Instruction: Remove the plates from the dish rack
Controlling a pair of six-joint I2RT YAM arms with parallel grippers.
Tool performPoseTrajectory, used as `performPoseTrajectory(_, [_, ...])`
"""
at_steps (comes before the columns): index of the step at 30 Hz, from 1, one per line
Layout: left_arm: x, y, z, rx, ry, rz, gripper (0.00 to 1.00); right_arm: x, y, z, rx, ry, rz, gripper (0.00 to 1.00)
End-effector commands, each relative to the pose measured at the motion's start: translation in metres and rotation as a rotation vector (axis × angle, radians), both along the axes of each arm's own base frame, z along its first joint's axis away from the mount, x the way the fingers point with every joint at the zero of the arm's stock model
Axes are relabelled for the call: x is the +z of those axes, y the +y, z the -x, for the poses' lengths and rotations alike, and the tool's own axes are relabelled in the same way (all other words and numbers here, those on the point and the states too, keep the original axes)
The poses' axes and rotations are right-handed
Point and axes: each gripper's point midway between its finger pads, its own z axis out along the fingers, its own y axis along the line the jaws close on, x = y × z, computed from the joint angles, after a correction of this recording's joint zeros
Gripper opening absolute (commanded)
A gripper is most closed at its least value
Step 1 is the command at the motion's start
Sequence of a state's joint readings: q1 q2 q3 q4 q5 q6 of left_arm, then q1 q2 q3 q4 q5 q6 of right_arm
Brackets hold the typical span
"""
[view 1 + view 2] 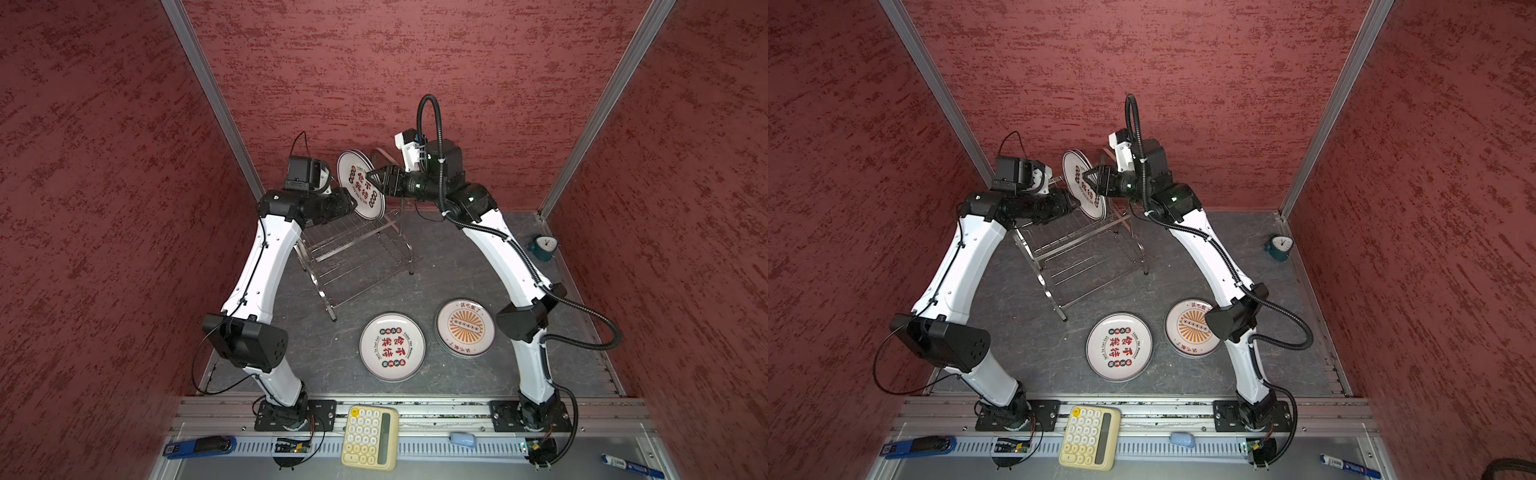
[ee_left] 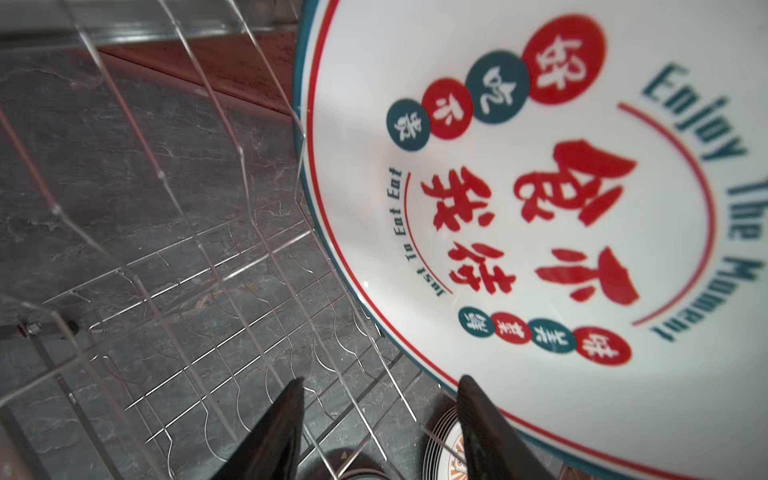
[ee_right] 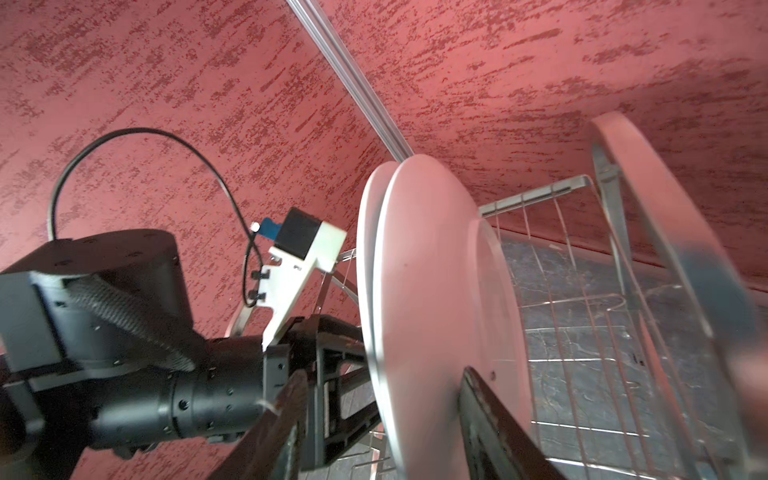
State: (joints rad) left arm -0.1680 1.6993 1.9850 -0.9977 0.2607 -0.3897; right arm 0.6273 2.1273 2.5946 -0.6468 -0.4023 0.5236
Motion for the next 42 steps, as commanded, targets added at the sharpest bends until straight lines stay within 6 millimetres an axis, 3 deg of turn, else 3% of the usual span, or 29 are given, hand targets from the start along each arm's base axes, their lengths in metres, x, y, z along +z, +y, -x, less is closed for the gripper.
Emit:
performPoseTrajectory(1, [0.007,0.003,-0.005,-0.008,-0.036,-0.019,0.59,0.019,0.013,0.021,0.110,0.003,-0.080,0.58])
performPoseTrajectory(6, [-0.003,0.011,0.001,0.021,-0.022,-0.043,0.59,0.021,0.018,0.032,0.155,0.019,-0.099,0.58])
performPoseTrajectory(15, [-0.018,0.021,0.000,0.047,0.002,-0.045,0.59,-0.002,0.013,0.017,0.044,0.036,-0.008,0.58])
performPoseTrajectory(23, [-0.023,0.020,-0.001,0.043,0.014,-0.044,0.59,-0.016,-0.003,0.005,-0.063,-0.003,0.100,0.57])
performPoseTrajectory(32, [-0.015,0.018,0.008,0.047,0.007,-0.029,0.59,-0.035,-0.006,0.000,-0.217,-0.094,0.302,0.55])
performPoseTrajectory(37, [-0.011,0.019,0.016,0.050,0.003,-0.017,0.59,-0.038,-0.009,-0.007,-0.317,-0.179,0.398,0.50])
performPoseTrajectory(42, [-0.008,0.020,0.027,0.058,-0.002,-0.008,0.60,-0.033,-0.009,-0.016,-0.385,-0.251,0.432,0.36])
